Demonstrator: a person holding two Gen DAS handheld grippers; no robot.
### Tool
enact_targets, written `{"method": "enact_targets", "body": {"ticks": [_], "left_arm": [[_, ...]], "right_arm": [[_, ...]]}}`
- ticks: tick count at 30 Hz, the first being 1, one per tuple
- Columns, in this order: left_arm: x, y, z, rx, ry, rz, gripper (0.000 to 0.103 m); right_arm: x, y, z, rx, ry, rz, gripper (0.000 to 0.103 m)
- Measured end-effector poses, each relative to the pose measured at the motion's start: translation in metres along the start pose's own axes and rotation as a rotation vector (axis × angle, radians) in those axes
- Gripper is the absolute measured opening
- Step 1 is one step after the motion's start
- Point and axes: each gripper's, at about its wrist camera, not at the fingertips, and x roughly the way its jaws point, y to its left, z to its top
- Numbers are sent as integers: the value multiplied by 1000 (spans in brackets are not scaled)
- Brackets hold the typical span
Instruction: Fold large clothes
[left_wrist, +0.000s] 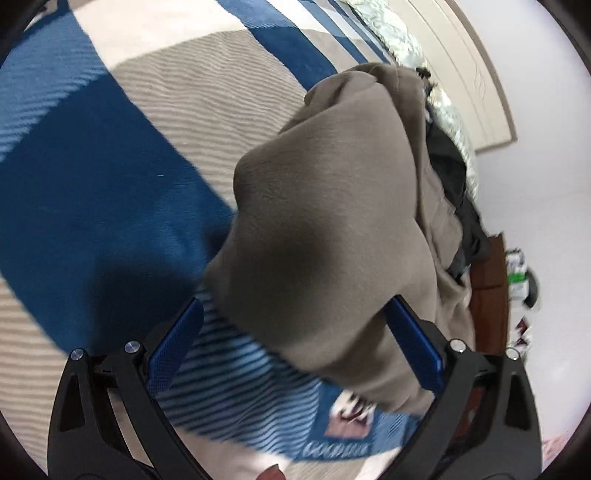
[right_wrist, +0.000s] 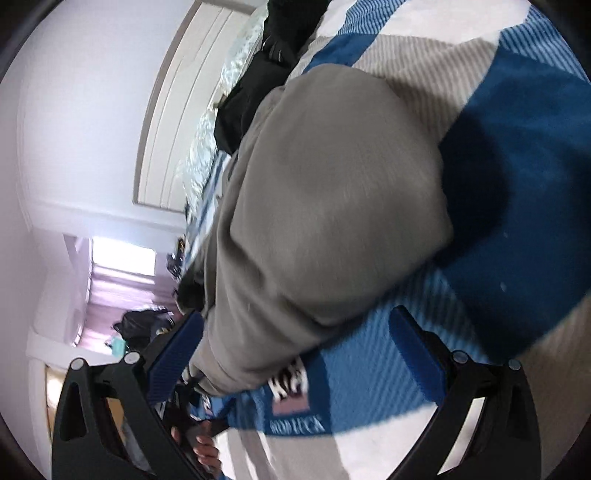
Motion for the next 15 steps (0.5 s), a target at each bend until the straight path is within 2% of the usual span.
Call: {"method": "enact_targets", "body": {"ticks": [3,8,11,15], "left_arm": [[11,-4,4,-22,-1,-24,96],[22,-9,8,-60,-25,-109,96],[31,-10,11,-65,-30,-104,96],[53,-23,15,-71,21,-65,97]], "right_arm": [[10,-4,7,29,-4,1,99],[23,-16,19,89,-22,38,99],[31,-19,23,140,-39,15,99],[43,-16,29,134,-45,-48,99]]}}
